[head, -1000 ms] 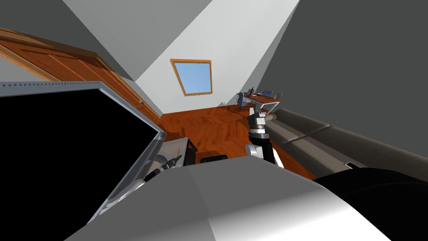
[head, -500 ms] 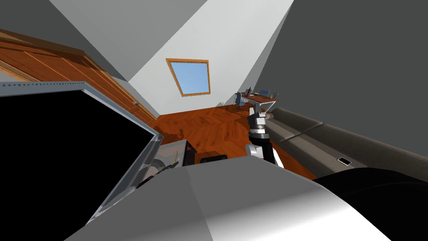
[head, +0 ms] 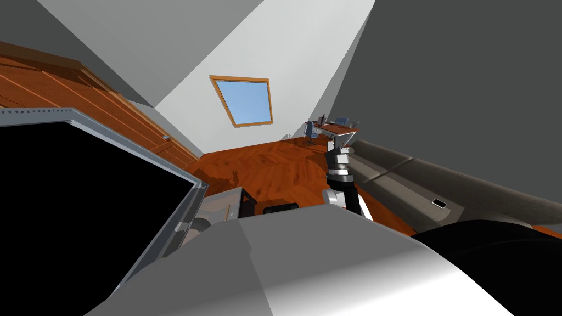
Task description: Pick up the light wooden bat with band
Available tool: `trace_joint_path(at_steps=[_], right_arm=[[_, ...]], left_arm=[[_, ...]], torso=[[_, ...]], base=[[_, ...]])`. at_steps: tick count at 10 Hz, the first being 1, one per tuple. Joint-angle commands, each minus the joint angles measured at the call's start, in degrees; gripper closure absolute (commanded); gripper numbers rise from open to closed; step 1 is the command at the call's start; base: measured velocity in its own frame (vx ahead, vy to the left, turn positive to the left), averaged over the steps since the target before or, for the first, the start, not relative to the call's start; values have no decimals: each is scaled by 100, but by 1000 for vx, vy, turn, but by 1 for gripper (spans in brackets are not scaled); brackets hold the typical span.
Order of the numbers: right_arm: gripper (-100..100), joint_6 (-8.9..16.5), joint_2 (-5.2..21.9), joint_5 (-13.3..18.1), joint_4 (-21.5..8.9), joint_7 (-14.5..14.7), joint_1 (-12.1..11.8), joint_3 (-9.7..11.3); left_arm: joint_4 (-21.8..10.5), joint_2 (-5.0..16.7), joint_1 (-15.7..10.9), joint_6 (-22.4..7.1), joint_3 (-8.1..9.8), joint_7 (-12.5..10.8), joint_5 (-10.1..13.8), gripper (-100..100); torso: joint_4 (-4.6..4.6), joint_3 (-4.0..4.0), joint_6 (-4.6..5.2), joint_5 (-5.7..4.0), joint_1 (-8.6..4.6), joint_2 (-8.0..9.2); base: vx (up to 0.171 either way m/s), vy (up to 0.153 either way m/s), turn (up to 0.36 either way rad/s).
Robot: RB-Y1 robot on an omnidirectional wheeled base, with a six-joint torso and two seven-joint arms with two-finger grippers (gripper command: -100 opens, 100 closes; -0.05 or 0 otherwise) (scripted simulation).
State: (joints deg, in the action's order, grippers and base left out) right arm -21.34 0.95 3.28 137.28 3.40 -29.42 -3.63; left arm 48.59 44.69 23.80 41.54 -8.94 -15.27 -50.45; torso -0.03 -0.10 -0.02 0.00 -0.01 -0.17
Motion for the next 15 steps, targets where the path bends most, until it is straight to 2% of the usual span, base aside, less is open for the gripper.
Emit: trace_joint_path(at_steps=[1,3,5,6,7,9,10,11,15], right_arm=[[0,0,0,0,0,0,0,0],[0,0,0,0,0,0,0,0],[0,0,0,0,0,0,-1,0],[0,0,0,0,0,0,0,0],[0,0,0,0,0,0,0,0],[0,0,0,0,0,0,0,0],[0,0,0,0,0,0,0,0],[0,0,0,0,0,0,0,0],[0,0,0,0,0,0,0,0]], left_arm=[[-241,71,42,57,-45,-30,-129,-100],[-509,104,132,83,-125,-65,-305,-100],[-608,80,71,156,-99,18,-274,-100],[-582,81,91,136,-102,4,-279,0],[-702,-108,11,0,-168,120,-222,-100],[-820,-298,-66,-138,-234,234,-166,-100],[-810,-247,-57,-77,-206,204,-186,-100],[-818,-255,-60,-91,-206,227,-180,100],[-815,-257,-60,-88,-208,224,-181,100]], torso=[[0,0,0,0,0,0],[0,-1,-1,0,2,-2],[0,0,-3,0,-1,0],[1,4,-2,-1,-4,7],[3,7,-2,-1,-5,13],[4,9,-2,0,-4,16],[3,10,-2,1,-6,18],[3,9,-2,6,0,17],[2,9,-3,6,2,17]], base=[[50,9,-109],[55,15,-122],[33,5,-21],[0,0,0],[-3,24,-64],[0,0,0],[0,0,0],[0,0,0],[0,0,0]])
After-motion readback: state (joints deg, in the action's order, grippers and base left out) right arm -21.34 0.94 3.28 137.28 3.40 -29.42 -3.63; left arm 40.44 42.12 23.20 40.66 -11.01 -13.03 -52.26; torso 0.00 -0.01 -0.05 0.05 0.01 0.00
